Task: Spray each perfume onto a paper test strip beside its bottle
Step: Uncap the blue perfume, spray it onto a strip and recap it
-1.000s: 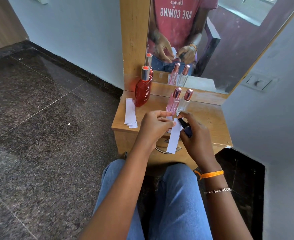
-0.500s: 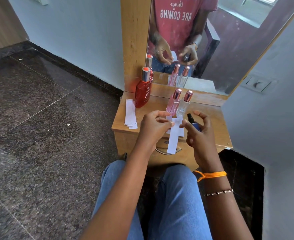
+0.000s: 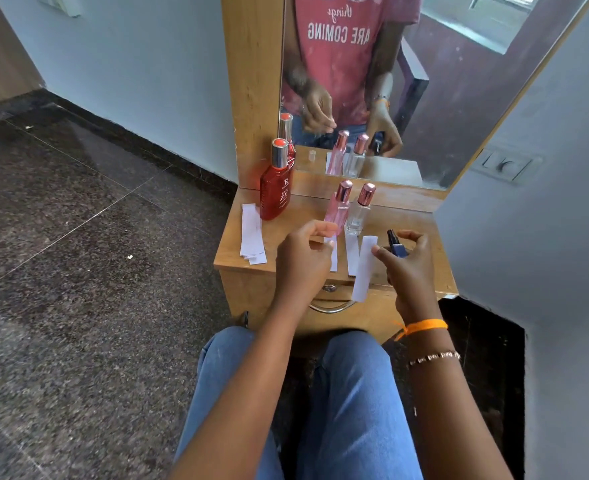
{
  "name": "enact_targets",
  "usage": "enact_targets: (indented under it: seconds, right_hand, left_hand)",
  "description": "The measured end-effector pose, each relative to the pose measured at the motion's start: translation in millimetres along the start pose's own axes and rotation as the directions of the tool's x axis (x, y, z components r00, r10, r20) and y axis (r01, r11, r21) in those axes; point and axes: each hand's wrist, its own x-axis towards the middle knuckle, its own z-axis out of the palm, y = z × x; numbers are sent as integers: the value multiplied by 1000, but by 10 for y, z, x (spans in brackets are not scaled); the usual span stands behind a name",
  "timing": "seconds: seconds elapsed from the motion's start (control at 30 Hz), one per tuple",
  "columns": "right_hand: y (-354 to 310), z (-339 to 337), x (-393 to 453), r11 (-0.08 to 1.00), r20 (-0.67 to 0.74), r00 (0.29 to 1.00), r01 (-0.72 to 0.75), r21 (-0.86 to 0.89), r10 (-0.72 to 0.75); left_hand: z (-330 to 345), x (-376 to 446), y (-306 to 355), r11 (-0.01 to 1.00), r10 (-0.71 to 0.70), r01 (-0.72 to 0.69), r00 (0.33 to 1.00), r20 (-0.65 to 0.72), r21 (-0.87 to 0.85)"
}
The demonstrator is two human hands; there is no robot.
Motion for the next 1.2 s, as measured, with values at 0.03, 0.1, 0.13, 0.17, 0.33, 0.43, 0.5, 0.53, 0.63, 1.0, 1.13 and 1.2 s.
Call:
enact_targets:
  seconds: [0.03,0.1,0.13,0.17,0.33,0.43,0.5,0.53,0.63,1.0,1.13,1.2]
  right_hand:
    - [9,12,75,998,-26,999,30,-63,-31]
    - [14,58,216,976,-62,992,97,-194,-111]
    - [15,84,274,960,-70,987,121,-253,-143]
    - [15,109,323,943,-71,984,137,-302,-165]
    - [41,182,437,888,-61,970,189,-420,-236]
    - [31,187,465,869,-47,964,215,-446,-263]
    - [18,179,476,852,-35,960,231,-470,-279]
    - [14,173,478,846,-32,958,234,-479,-284]
    - [15,162,478,836,-28,957,239,-493,-290]
    - [54,170,475,817,-36,954,235,-527,-298]
    - [51,155,454,827,-53,953,229,-513,-297]
    - [21,142,399,856,-93,946,237,-459,-312]
  left_hand:
    - [-17,5,-8,997,29,-27,999,-22,73]
    - [-54,19,-39,971,81,-61,994,-77,232]
    - [-72,21,-56,954,94,-60,990,-104,292]
    - [-90,22,-73,942,97,-50,987,-126,331]
    - [-140,50,-168,913,59,-3,991,-123,408]
    - [-126,73,-228,908,31,8,996,-88,419]
    - [-112,94,-262,908,27,3,998,-64,420]
    - [-108,106,-276,908,24,1,998,-54,418]
    - [-93,134,-311,910,9,8,999,-40,415]
    - [-29,175,-349,936,37,-18,998,-48,353]
    - [-23,176,-332,951,52,-34,997,-51,308]
    - [-26,178,-285,970,63,-49,997,-52,238]
